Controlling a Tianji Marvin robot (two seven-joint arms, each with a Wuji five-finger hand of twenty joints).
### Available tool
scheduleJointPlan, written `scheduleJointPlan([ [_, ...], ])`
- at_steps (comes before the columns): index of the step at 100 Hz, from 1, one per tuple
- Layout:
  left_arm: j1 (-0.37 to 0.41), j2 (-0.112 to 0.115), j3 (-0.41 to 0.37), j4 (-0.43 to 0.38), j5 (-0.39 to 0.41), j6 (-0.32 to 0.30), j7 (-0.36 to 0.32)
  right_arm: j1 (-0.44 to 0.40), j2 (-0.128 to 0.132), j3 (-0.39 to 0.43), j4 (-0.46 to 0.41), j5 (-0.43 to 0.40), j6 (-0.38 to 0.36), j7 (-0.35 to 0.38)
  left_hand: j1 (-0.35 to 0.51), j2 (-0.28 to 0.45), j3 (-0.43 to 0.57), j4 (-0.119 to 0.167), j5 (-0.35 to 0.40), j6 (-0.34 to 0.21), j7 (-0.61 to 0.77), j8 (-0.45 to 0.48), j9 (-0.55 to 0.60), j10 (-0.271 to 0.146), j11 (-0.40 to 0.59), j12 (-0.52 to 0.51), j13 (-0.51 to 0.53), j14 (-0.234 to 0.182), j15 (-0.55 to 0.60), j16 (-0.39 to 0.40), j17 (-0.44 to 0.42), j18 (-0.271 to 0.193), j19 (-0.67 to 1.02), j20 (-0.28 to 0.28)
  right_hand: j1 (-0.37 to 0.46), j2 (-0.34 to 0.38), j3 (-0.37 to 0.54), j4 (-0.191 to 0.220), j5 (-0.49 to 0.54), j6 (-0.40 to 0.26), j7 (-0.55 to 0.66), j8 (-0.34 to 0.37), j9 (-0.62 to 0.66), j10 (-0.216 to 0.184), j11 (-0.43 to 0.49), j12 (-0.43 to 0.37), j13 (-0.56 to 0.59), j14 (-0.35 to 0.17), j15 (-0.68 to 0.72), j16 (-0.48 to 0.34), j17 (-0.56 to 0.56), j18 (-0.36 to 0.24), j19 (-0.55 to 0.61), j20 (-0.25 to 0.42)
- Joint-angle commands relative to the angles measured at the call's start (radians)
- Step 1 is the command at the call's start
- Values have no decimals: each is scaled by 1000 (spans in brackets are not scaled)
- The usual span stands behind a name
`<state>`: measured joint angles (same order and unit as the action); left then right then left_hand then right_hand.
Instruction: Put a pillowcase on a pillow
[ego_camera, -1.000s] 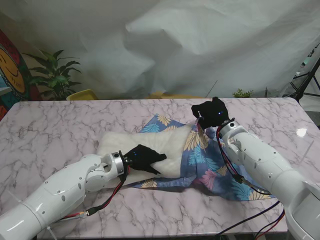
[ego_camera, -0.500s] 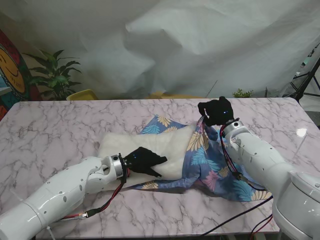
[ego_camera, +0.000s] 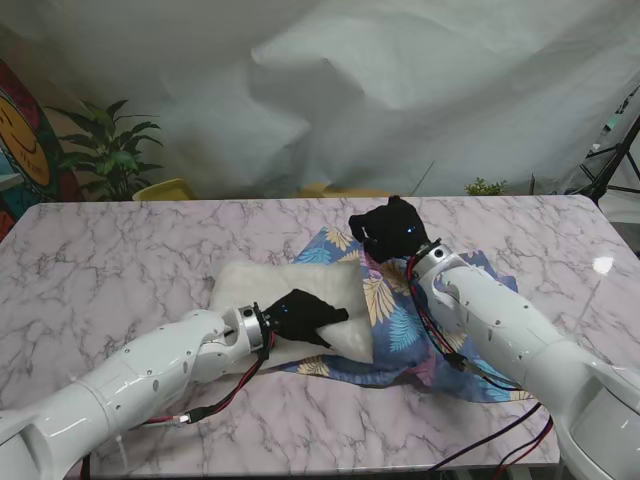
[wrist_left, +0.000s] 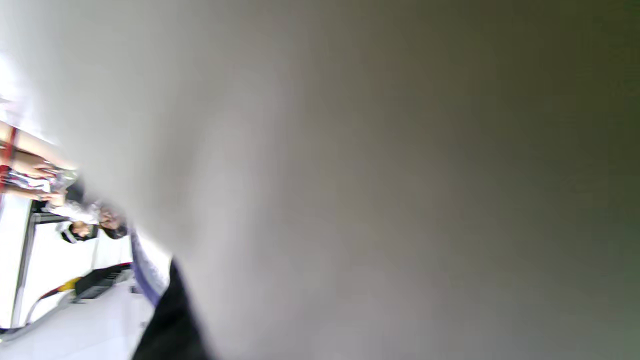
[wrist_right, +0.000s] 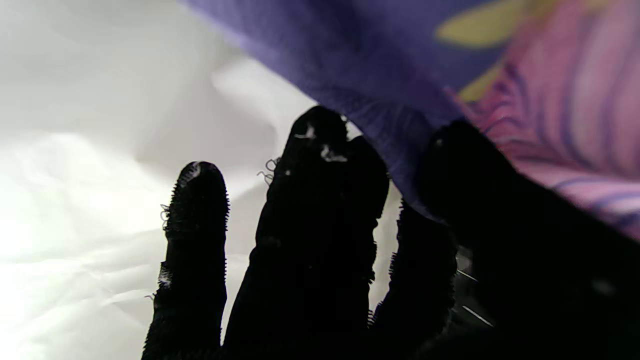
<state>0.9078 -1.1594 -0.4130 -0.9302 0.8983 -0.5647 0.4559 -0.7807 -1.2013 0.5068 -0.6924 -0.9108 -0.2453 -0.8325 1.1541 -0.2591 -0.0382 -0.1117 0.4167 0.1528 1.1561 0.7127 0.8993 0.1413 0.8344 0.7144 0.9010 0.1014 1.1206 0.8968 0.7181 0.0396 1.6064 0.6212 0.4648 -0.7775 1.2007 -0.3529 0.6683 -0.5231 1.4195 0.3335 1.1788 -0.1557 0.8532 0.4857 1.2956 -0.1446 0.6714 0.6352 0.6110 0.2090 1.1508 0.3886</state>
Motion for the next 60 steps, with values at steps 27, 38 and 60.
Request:
scheduleJointPlan([
  [27, 14, -35, -31, -38, -37, 116, -25, -77, 25, 37, -117, -54, -3, 43, 128, 94, 104, 59, 1, -86, 66, -2, 62, -26, 61, 6, 12, -29, -21, -13, -17, -101, -3, 23, 26, -15, 18, 24, 29, -33, 36, -29, 38, 5, -18, -7, 28, -7, 33, -15, 5, 19, 10, -2],
  [38, 8, -36, -23, -39, -46, 115, -48, -94, 47, 47, -164, -84, 49, 97, 128, 96, 101, 59, 1, -85, 64, -1, 62, -27, 63, 5, 14, -30, -19, -13, -16, -102, -1, 23, -22, 22, -22, 17, 8, 18, -34, -52, -7, 3, -57, -2, 9, 2, -62, -59, -35, 5, -12, -11],
  [60, -7, -40, 0, -17, -78, 106, -101, -195, 128, 191, -360, -220, 70, 282, 127, 99, 94, 61, 1, -85, 63, 0, 65, -29, 65, 3, 18, -33, -15, -13, -10, -107, 6, 23, -308, 237, -187, 166, -147, 409, -627, -2, -372, 115, -270, -125, -336, 126, -398, -204, -263, 41, -135, 4],
])
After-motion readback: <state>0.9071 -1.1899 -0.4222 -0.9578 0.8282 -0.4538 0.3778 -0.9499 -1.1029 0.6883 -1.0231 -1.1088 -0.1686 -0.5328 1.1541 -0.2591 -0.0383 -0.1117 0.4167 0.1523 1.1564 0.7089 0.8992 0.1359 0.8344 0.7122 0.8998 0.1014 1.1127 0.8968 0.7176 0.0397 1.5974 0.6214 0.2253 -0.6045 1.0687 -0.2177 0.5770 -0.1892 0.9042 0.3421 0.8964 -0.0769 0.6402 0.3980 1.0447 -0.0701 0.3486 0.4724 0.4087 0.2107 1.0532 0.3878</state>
